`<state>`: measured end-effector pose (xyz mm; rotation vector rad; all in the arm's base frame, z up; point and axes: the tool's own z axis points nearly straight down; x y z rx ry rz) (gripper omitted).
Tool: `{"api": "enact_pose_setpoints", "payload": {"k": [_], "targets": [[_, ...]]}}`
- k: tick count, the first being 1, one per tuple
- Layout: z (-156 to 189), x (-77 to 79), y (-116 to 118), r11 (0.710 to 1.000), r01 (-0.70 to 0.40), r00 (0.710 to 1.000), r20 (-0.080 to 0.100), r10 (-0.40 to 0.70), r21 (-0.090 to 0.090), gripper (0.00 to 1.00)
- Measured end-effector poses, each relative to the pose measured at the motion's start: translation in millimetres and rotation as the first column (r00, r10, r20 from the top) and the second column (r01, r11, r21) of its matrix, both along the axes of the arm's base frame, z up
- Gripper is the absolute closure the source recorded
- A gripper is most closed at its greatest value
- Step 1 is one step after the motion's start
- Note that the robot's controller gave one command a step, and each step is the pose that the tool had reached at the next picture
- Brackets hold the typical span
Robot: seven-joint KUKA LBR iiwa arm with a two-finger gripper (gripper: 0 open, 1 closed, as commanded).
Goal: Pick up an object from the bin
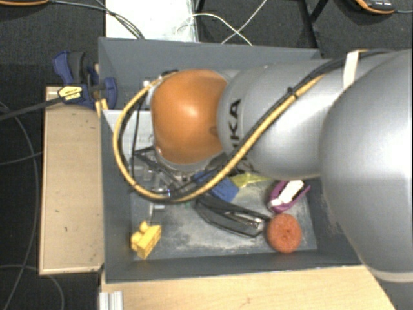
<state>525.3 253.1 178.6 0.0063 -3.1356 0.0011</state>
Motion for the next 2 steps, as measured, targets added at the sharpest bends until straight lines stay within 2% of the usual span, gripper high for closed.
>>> {"api": "enact_pose_setpoints", "payload": {"k": [1,2], "targets": [[5,2.4,-1,1.000,0.008,1.000,0.008,-0.008,0.002,0.00],[-103,-35.9,1,0.870,-0.493,0.870,0.006,0.493,0.001,0.00]]}}
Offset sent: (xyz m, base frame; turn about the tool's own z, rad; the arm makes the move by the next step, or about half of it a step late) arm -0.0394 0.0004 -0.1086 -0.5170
